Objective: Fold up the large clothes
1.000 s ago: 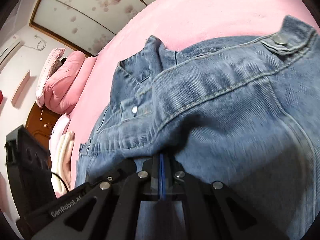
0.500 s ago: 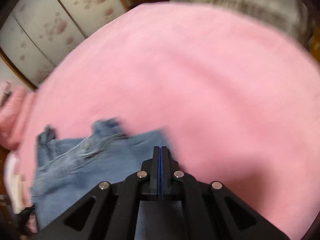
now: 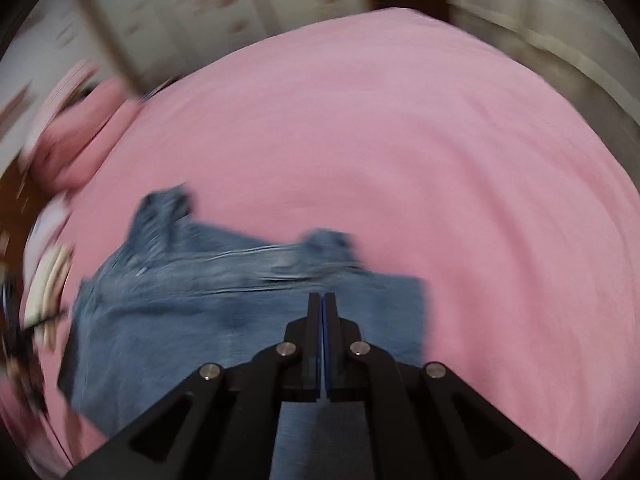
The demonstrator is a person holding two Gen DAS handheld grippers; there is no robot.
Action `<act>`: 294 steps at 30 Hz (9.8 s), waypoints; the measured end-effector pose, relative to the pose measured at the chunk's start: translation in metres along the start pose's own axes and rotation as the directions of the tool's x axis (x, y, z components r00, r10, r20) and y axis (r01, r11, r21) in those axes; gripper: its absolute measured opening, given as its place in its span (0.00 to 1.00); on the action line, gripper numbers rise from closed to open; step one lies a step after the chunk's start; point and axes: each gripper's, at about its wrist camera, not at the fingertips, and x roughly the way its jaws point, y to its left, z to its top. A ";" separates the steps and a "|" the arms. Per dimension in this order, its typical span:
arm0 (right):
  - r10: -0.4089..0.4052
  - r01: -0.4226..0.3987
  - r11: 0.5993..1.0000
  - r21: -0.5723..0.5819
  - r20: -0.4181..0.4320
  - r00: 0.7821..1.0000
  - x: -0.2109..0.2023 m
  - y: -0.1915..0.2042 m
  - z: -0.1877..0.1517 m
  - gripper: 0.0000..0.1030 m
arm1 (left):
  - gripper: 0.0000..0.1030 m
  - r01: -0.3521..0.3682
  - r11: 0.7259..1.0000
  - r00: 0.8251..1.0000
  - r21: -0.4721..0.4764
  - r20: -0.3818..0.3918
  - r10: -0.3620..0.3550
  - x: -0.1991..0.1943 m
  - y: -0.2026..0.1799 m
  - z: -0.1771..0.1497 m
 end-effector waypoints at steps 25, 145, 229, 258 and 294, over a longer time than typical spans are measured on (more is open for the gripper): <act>0.082 -0.310 0.578 -0.755 -0.324 0.943 0.111 0.168 0.012 0.45 | 0.38 0.373 0.564 0.928 0.737 -0.302 -0.219 0.062 -0.196 0.018; 0.052 -0.006 0.990 0.141 -0.327 0.944 0.077 0.204 -0.086 0.00 | 0.47 -0.093 0.843 0.959 -0.529 -0.274 -0.066 -0.119 0.042 -0.304; 0.692 -0.559 0.717 0.416 -0.333 0.640 0.102 -0.001 -0.021 0.04 | 0.08 0.149 0.956 0.918 0.254 0.324 -0.229 -0.245 -0.343 -0.226; 0.428 -0.373 0.891 0.260 -0.204 0.881 -0.020 -0.123 -0.040 0.47 | 0.66 0.262 0.821 0.961 0.507 -0.215 -0.174 -0.158 -0.369 -0.326; 0.205 -0.204 0.971 0.128 0.007 0.979 -0.076 -0.053 -0.086 0.22 | 0.63 0.108 0.989 0.979 0.105 -0.184 -0.087 -0.128 -0.242 -0.188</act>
